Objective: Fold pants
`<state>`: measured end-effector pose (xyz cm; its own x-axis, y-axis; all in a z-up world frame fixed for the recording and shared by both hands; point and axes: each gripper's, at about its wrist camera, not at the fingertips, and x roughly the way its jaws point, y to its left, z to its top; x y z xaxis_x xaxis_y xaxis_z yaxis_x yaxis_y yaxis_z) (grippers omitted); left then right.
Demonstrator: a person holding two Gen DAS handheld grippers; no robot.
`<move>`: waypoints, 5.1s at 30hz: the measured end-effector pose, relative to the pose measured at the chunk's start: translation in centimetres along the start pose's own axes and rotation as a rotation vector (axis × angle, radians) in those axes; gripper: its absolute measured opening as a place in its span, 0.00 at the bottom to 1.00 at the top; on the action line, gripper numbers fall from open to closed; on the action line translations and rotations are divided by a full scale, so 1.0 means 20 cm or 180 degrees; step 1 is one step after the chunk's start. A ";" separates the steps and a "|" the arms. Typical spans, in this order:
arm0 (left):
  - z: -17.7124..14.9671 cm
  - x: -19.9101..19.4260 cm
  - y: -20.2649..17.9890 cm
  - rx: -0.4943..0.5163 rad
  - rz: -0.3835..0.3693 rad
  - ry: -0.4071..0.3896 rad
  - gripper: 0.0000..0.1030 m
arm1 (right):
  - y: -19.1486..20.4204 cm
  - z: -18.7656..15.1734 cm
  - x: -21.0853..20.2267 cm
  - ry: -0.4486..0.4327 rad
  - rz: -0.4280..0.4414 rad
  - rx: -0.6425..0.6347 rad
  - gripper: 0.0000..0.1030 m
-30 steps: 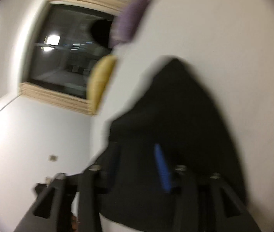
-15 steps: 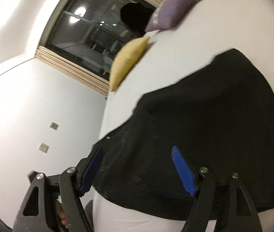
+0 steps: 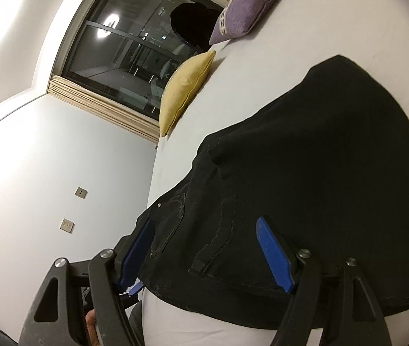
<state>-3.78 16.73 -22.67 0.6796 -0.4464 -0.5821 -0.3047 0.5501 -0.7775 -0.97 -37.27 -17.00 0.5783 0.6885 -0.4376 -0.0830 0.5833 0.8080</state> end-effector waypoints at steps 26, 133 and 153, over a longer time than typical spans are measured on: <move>-0.14 0.09 -1.03 0.1689 -0.0144 -0.0096 0.08 | -0.17 0.08 0.22 0.0586 -0.0379 -0.0120 0.68; -0.28 0.68 -1.10 0.2807 0.0992 -0.0114 0.88 | 0.09 0.45 -0.02 0.0083 -0.1745 -0.0600 0.72; -0.82 -0.41 -1.60 0.3002 0.1215 -0.1275 1.00 | 1.33 -0.04 -0.80 -0.1643 -0.2040 -0.2059 1.00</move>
<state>-10.60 -8.84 3.01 0.8689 0.0365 -0.4937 -0.0239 0.9992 0.0319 -13.02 -32.45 11.24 0.9310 -0.0099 -0.3648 0.0311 0.9981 0.0523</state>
